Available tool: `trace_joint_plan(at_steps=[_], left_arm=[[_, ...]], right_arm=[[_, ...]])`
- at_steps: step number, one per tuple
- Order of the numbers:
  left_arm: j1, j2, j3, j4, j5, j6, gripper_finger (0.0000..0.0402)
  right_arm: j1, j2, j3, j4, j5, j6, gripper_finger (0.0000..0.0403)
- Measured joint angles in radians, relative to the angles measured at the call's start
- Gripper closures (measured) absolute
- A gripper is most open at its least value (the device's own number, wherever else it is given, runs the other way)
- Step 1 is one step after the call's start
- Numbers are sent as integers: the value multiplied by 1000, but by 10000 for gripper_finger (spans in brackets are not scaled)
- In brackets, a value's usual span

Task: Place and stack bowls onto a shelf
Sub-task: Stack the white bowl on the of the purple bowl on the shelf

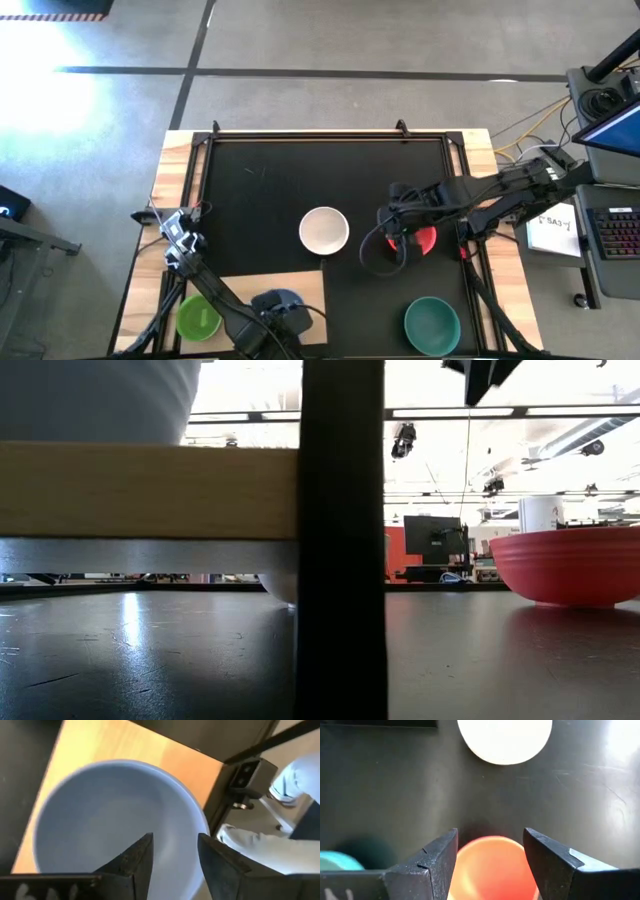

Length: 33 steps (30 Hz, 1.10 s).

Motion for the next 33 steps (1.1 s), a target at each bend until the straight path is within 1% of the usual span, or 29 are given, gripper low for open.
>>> trace_joint_plan(at_steps=[5, 8, 14, 19, 23, 27, 33], left_arm=[[-6, -3, 6, -21, -92, 0, 264], [-8, -4, 6, -50, -124, 0, 266], [-8, -5, 6, -62, -158, 7, 267], [-8, -9, 6, -79, -163, 17, 267], [-6, -14, 6, -79, -183, 31, 267], [-3, -19, 6, -79, -210, 48, 267], [-1, -21, 6, -79, -214, 49, 267]], right_arm=[[9, 0, -167, 247, -4, -93, 188], [16, 0, -260, 413, -4, -149, 188], [20, 0, -396, 695, -1, -283, 188], [20, 7, -517, 946, 0, -386, 188], [12, 41, -576, 1079, -4, -412, 188], [-6, 108, -597, 1189, -4, -426, 188], [-27, 194, -580, 1184, 0, -444, 188]])
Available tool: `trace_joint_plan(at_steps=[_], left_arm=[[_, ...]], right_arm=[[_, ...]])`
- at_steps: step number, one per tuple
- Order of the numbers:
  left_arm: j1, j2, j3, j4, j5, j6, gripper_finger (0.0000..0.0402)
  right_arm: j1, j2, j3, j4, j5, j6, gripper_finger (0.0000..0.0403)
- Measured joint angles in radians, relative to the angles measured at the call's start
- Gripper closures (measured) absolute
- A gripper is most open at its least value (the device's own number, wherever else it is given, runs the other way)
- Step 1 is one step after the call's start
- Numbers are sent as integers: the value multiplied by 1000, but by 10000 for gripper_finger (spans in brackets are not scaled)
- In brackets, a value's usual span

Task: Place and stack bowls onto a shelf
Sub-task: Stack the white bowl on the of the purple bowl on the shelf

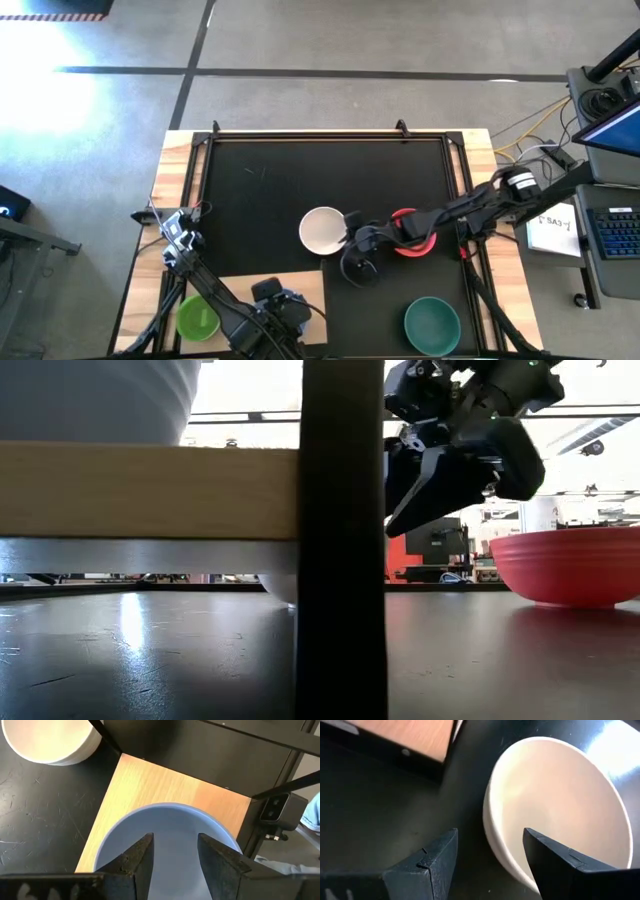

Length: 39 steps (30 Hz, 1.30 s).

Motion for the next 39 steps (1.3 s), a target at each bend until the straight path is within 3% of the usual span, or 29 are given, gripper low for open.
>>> trace_joint_plan(at_steps=[14, 18, 25, 30, 39], left_arm=[[1, -13, 1, 0, -38, 19, 267], [1, -14, 1, 0, -51, 28, 267], [5, -14, 1, 0, -54, 35, 267], [6, -14, 1, 0, -66, 55, 267], [14, -15, 1, 1, -167, 198, 267]], right_arm=[[-39, 128, 22, 48, 3, -5, 195], [-42, 125, 22, 40, 0, 30, 241], [-41, 115, 22, 35, -5, 59, 380], [-41, 89, 21, 7, -4, 82, 393], [-29, -79, 190, -440, 1, 95, 394]])
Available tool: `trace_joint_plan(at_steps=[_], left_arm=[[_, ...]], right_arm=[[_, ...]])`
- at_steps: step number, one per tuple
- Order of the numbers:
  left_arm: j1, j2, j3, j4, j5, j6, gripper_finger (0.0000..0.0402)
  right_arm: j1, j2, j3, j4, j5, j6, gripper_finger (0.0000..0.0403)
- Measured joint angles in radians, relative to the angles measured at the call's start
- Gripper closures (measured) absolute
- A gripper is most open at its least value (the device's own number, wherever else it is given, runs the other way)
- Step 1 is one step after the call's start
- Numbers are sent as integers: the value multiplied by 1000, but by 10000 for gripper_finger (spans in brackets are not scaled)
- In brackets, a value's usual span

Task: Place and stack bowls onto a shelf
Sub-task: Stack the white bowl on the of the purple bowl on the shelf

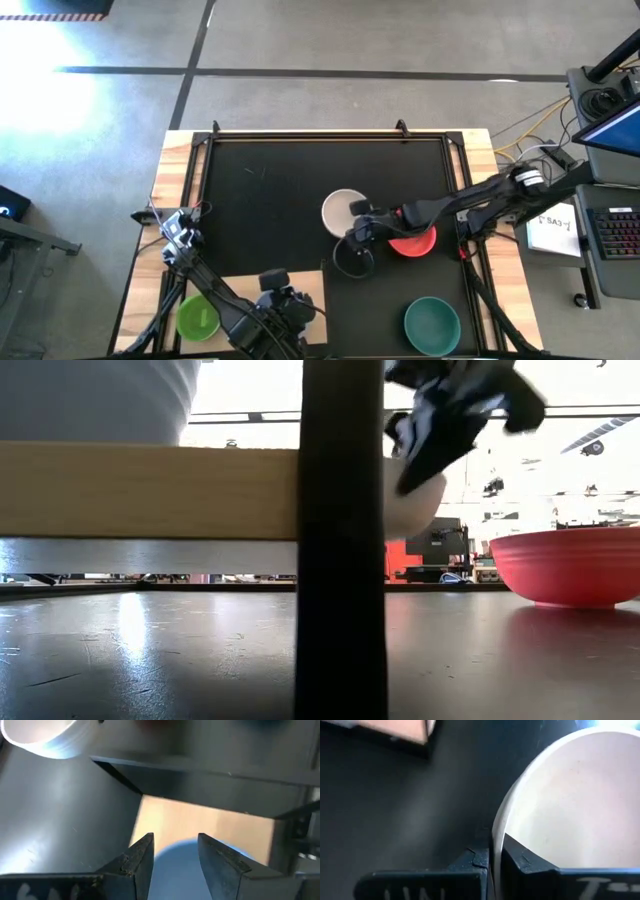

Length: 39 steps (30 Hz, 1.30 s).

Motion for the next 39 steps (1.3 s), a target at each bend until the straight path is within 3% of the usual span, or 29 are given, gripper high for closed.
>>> trace_joint_plan(at_steps=[3, 6, 10, 13, 18, 23, 35, 39], left_arm=[[3, -7, 0, 0, -56, 47, 267], [7, -17, 0, 26, -107, 105, 267], [9, -19, 0, 139, -160, 260, 267], [9, -19, 0, 257, -176, 419, 267], [12, -19, 0, 493, -177, 685, 267], [18, -18, 0, 665, -175, 829, 267], [21, -17, -13, 884, 143, 896, 267], [22, -17, -13, 893, 175, 907, 267]], right_arm=[[14, -32, 92, -180, -62, 26, 394], [33, -47, 169, -288, -227, 44, 394], [100, -49, 247, -322, -442, 63, 394], [168, -49, 290, -320, -519, 65, 394], [290, -42, 360, -317, -529, 65, 394], [391, -3, 412, -309, -579, 63, 394], [466, 111, 542, -313, -581, -2, 394], [470, 141, 597, -323, -582, -37, 394]])
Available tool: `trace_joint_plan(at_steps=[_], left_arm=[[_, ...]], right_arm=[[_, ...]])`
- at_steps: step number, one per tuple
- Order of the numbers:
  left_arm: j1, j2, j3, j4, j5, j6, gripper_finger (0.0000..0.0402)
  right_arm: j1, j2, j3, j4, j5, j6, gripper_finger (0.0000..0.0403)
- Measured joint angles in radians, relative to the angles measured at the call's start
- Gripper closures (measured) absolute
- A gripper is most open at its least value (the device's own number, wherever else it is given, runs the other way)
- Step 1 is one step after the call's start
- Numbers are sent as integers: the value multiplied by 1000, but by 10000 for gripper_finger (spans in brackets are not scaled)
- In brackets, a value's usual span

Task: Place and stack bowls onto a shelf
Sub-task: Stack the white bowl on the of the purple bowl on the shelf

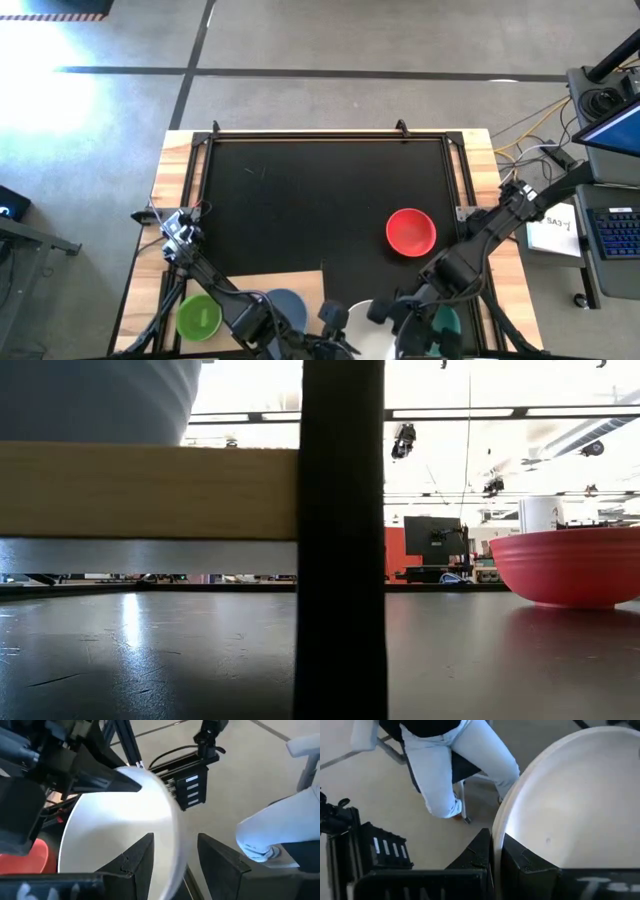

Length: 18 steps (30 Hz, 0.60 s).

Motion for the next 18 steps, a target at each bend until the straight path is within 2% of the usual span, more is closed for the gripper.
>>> trace_joint_plan(at_steps=[3, 7, 11, 14, 18], left_arm=[[2, 1, -1, 4, 14, 0, 267], [4, 1, -2, 6, 136, 14, 267], [8, 1, -15, 16, 183, 12, 277], [14, 1, -23, 14, 185, 6, 296], [22, 1, -23, 12, 231, 4, 349]], right_arm=[[3, 27, 47, -28, 1, -43, 394], [4, 49, 95, -62, 1, -85, 394], [4, 64, 129, -67, 1, -142, 394], [4, 74, 148, -76, 1, -166, 394], [4, 84, 161, -77, 2, -171, 394]])
